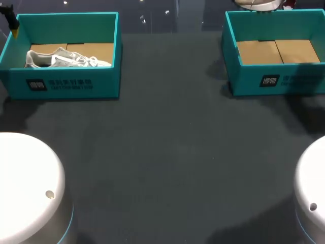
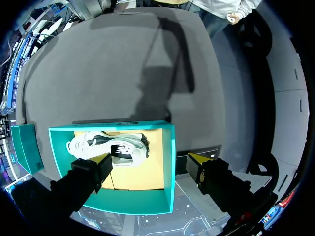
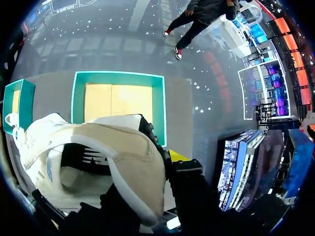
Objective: Take the shoe out of the shoebox, open the shoe tongue, remove and reinsert the insole, then place the shoe into the shoebox
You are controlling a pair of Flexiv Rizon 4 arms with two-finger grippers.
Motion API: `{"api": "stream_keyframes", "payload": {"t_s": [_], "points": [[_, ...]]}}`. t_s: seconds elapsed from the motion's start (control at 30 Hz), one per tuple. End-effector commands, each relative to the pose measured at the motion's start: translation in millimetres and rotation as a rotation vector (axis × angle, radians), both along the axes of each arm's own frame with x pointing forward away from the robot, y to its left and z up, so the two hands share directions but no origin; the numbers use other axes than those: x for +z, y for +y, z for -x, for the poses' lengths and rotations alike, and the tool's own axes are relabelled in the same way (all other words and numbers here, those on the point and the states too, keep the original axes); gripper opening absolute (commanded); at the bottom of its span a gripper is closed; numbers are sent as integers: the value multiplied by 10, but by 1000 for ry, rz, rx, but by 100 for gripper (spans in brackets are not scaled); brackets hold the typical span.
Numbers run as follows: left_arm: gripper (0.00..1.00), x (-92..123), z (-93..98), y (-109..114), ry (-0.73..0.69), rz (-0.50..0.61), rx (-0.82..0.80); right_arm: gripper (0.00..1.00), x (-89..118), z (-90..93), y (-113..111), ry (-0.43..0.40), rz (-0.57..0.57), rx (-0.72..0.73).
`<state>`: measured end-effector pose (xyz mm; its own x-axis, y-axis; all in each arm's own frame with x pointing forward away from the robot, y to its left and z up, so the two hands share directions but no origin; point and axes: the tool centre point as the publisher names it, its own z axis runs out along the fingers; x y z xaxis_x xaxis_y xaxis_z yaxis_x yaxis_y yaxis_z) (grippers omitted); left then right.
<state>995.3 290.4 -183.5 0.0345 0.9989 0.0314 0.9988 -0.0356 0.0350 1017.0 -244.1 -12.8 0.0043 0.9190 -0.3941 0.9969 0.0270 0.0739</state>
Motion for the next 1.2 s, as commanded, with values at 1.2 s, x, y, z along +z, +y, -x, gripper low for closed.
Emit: {"api": "stream_keyframes", "payload": {"t_s": [1.2], "points": [[100, 2, -6, 4, 1, -2, -1, 0, -803, 2640, 2321, -48, -64, -53]]}}
